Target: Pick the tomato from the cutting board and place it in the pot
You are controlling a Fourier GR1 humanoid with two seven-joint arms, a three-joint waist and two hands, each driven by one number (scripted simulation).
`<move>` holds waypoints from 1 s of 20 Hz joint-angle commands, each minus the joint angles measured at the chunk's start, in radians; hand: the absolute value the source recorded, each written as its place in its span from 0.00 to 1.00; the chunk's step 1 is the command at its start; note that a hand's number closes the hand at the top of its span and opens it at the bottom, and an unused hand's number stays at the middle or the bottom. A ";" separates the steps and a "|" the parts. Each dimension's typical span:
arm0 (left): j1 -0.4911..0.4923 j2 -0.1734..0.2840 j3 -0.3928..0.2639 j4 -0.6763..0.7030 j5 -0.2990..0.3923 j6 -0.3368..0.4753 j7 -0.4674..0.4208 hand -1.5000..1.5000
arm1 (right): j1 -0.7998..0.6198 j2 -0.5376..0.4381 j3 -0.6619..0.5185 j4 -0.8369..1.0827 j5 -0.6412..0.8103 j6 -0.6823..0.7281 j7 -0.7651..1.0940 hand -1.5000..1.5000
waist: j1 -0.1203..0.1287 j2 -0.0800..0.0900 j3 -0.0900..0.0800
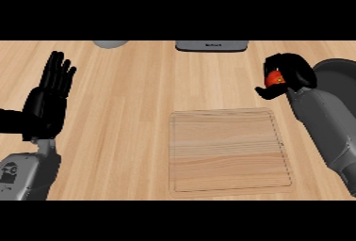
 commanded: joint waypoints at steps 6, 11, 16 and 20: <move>-0.022 -0.009 -0.031 -0.008 -0.007 -0.016 0.003 0.50 | -0.208 -0.120 -0.106 0.133 0.130 -0.345 0.691 1.00 | 0.071 0.008 -0.007; -0.036 -0.005 -0.040 -0.003 -0.002 -0.034 0.015 0.50 | -0.299 -0.168 -0.033 0.227 0.319 -0.490 1.059 1.00 | 0.086 0.004 -0.005; -0.028 -0.027 -0.056 0.003 -0.012 -0.021 0.018 0.50 | -0.395 -0.128 0.063 0.333 0.493 -0.469 1.423 1.00 | 0.075 -0.002 0.001; -0.028 -0.020 -0.028 -0.002 -0.012 0.004 0.038 0.50 | -0.426 -0.110 0.070 0.374 0.524 -0.378 1.522 1.00 | 0.034 -0.014 0.006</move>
